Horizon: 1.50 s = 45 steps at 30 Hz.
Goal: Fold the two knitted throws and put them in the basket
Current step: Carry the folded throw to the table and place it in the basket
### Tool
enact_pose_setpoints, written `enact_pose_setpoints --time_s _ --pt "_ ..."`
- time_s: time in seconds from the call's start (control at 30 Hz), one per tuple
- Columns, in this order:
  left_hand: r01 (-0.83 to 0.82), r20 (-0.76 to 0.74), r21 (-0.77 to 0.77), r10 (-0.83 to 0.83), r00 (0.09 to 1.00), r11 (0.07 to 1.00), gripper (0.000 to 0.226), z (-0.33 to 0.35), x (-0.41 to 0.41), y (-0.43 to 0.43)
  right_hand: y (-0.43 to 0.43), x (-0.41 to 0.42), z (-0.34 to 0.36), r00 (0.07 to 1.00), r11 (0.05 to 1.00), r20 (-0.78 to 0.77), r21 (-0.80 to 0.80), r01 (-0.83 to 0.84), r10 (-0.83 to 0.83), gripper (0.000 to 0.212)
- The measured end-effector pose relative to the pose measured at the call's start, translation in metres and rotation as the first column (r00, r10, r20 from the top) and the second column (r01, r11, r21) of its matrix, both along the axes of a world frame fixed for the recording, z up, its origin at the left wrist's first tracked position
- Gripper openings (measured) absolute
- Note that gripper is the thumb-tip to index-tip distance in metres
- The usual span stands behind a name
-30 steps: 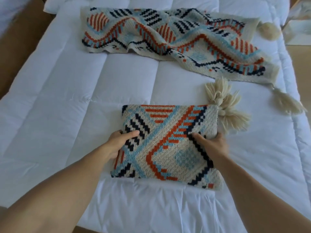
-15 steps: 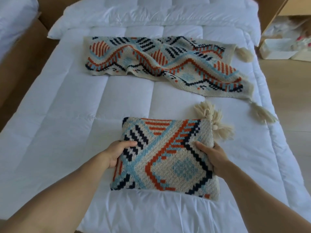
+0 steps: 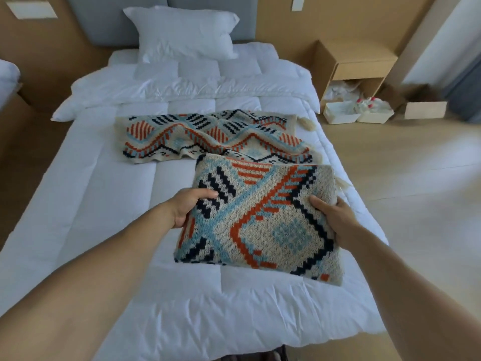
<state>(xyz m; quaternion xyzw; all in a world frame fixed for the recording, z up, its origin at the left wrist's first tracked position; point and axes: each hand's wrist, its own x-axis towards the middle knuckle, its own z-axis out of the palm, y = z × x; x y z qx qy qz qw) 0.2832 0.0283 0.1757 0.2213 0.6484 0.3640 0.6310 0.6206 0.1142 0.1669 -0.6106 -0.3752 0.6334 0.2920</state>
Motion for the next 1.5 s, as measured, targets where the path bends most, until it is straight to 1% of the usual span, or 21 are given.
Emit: enact_pose_setpoints --time_s 0.03,0.13,0.17,0.27,0.47,0.53,0.63,0.67,0.8,0.83,0.93,0.97,1.07,1.13,1.17,1.2,1.23,1.3,1.37,1.43,1.5 --pt "0.019 -0.003 0.013 -0.018 1.000 1.000 0.053 0.011 0.002 0.002 -0.005 0.005 0.012 1.000 1.000 -0.003 0.020 0.017 -0.017 0.056" --pt "0.088 0.004 0.041 -0.088 0.996 0.995 0.070 0.039 0.013 0.010 -0.018 0.023 0.044 0.997 0.995 -0.006 0.069 0.077 -0.077 0.065" --pt "0.112 0.006 0.047 -0.112 0.994 0.993 0.070 0.047 0.018 0.014 -0.021 0.031 0.053 0.995 0.992 -0.007 0.082 0.100 -0.100 0.063" --pt "0.178 0.014 0.056 -0.179 0.984 0.982 0.052 0.071 0.044 0.026 -0.032 0.055 0.081 0.987 0.982 -0.019 0.096 0.162 -0.161 0.047" --pt "0.348 0.004 0.105 -0.350 0.937 0.932 0.027 0.107 0.124 0.058 -0.048 0.130 0.112 0.956 0.947 0.024 0.143 0.287 -0.294 0.051" --pt "0.399 0.000 0.120 -0.402 0.916 0.909 0.032 0.115 0.159 0.069 -0.054 0.162 0.117 0.935 0.925 0.044 0.164 0.342 -0.353 0.052" --pt "0.465 0.009 0.130 -0.470 0.883 0.876 0.032 0.125 0.213 0.082 -0.063 0.212 0.125 0.910 0.901 0.050 0.176 0.397 -0.411 0.055" --pt "0.485 0.010 0.128 -0.491 0.871 0.865 0.036 0.128 0.237 0.086 -0.067 0.234 0.128 0.899 0.889 0.049 0.178 0.421 -0.436 0.054" --pt "0.562 -0.010 0.161 -0.568 0.823 0.811 0.064 0.137 0.331 0.104 -0.084 0.323 0.145 0.858 0.847 0.046 0.190 0.496 -0.512 0.045" --pt "0.586 -0.018 0.167 -0.592 0.806 0.793 0.064 0.139 0.355 0.107 -0.087 0.346 0.148 0.845 0.834 0.046 0.198 0.515 -0.533 0.045" --pt "0.629 -0.021 0.184 -0.637 0.771 0.755 0.042 0.151 0.428 0.113 -0.097 0.409 0.154 0.809 0.794 0.032 0.214 0.568 -0.587 0.043" --pt "0.637 -0.016 0.186 -0.646 0.763 0.748 0.041 0.150 0.450 0.117 -0.099 0.428 0.155 0.796 0.781 0.027 0.218 0.586 -0.605 0.044" --pt "0.655 -0.020 0.201 -0.665 0.746 0.729 0.049 0.154 0.511 0.127 -0.105 0.484 0.159 0.758 0.742 0.021 0.224 0.632 -0.652 0.050" --pt "0.666 -0.023 0.240 -0.681 0.731 0.707 0.039 0.158 0.553 0.133 -0.105 0.519 0.163 0.733 0.718 0.024 0.228 0.658 -0.680 0.051" --pt "0.672 -0.039 0.263 -0.688 0.724 0.692 0.033 0.161 0.562 0.132 -0.105 0.527 0.163 0.731 0.716 0.030 0.226 0.660 -0.682 0.052" --pt "0.701 -0.049 0.261 -0.716 0.696 0.663 0.029 0.163 0.592 0.143 -0.102 0.554 0.163 0.704 0.689 0.021 0.227 0.688 -0.710 0.054" --pt "0.720 -0.047 0.244 -0.734 0.678 0.649 0.029 0.163 0.618 0.154 -0.099 0.577 0.163 0.681 0.664 0.008 0.231 0.712 -0.733 0.055" --pt "0.737 -0.055 0.232 -0.748 0.662 0.635 0.036 0.165 0.628 0.160 -0.095 0.584 0.164 0.687 0.669 0.002 0.227 0.708 -0.727 0.052" --pt "0.760 -0.055 0.219 -0.770 0.635 0.612 0.039 0.167 0.661 0.181 -0.086 0.610 0.164 0.652 0.631 -0.009 0.238 0.738 -0.758 0.049" --pt "0.780 -0.070 0.228 -0.789 0.610 0.583 0.037 0.167 0.695 0.207 -0.071 0.637 0.164 0.624 0.606 0.013 0.256 0.753 -0.781 0.048" --pt "0.803 -0.064 0.231 -0.815 0.576 0.549 0.033 0.171 0.731 0.233 -0.055 0.664 0.170 0.596 0.575 0.003 0.270 0.773 -0.803 0.045"
